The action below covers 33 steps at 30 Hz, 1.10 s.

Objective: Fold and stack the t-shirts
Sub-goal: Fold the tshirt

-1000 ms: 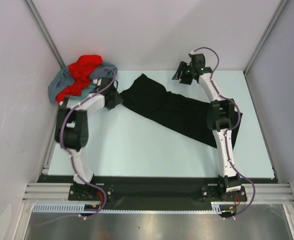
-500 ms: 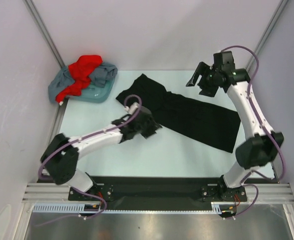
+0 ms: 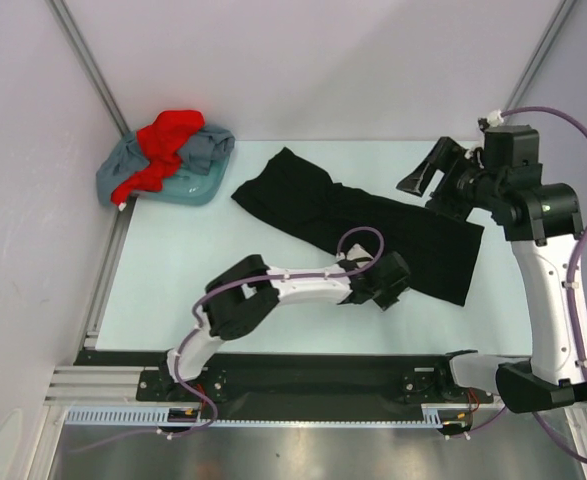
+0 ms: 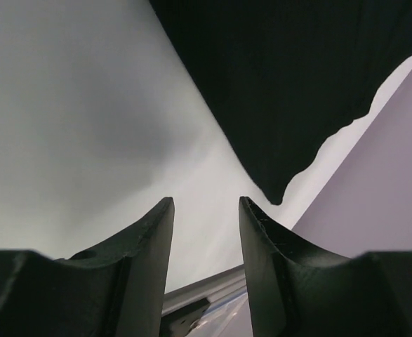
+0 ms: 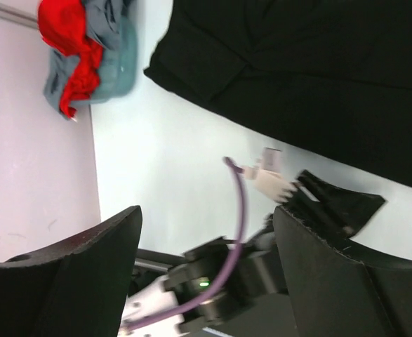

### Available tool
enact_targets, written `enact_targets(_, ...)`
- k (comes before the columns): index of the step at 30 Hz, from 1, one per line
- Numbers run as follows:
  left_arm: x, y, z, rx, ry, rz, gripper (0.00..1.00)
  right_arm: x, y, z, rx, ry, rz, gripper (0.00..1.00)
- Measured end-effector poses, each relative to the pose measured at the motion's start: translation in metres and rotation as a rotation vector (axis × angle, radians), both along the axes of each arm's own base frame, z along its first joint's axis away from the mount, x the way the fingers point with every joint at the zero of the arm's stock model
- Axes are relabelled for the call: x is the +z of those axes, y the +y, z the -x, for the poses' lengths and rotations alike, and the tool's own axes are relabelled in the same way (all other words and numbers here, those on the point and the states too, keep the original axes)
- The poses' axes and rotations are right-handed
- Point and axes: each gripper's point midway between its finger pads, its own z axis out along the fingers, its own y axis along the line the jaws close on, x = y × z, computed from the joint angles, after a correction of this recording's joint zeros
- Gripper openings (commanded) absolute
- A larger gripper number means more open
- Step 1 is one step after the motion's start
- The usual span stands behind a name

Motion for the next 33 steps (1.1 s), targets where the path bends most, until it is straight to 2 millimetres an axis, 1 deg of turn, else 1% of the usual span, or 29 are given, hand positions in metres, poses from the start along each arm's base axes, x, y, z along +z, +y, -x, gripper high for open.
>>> enact_targets(2,-0.008,-0.018,0.001,0.020,0.021,0.004,0.47,0.011,-0.003,0.004,-0.006,-0.023,-0.003,0.82)
enact_targets(3,-0.012,-0.026,0.001,0.030,0.034,0.004,0.46,0.014,-0.004,0.006,-0.007,-0.027,-0.004,0.82)
enact_targets(6,-0.022,-0.040,-0.002,0.064,0.070,0.003,0.45,0.010,-0.005,0.012,-0.002,-0.006,0.002,0.82)
enact_targets(7,-0.022,-0.044,-0.003,0.075,0.081,0.012,0.45,0.009,-0.005,0.013,-0.001,0.001,0.005,0.82)
enact_targets(14,-0.024,-0.053,-0.004,0.112,0.132,0.020,0.44,0.006,-0.008,0.015,-0.008,0.018,0.008,0.82)
enact_targets(18,-0.024,-0.064,-0.008,0.114,0.148,0.033,0.42,0.005,-0.009,0.015,-0.009,0.021,0.011,0.82)
enact_targets(22,-0.025,-0.074,-0.013,0.116,0.158,0.042,0.34,0.004,-0.010,0.015,-0.010,0.021,0.015,0.82)
enact_targets(24,-0.027,-0.074,-0.013,0.114,0.167,0.041,0.28,0.004,-0.010,0.015,-0.008,0.021,0.016,0.82)
enact_targets(25,-0.028,-0.074,-0.013,0.116,0.171,0.039,0.22,0.004,-0.010,0.015,-0.007,0.021,0.016,0.82)
enact_targets(26,-0.029,-0.073,-0.013,0.118,0.175,0.038,0.18,0.004,-0.010,0.015,-0.007,0.020,0.016,0.82)
enact_targets(30,-0.032,-0.074,-0.012,0.115,0.188,0.037,0.08,0.004,-0.009,0.015,-0.002,0.020,0.017,0.81)
enact_targets(32,-0.032,-0.074,-0.012,0.114,0.193,0.039,0.00,0.004,-0.009,0.015,0.002,0.020,0.015,0.82)
enact_targets(33,-0.032,-0.074,-0.013,0.113,0.194,0.040,0.00,0.003,-0.008,0.016,0.005,0.022,0.015,0.82)
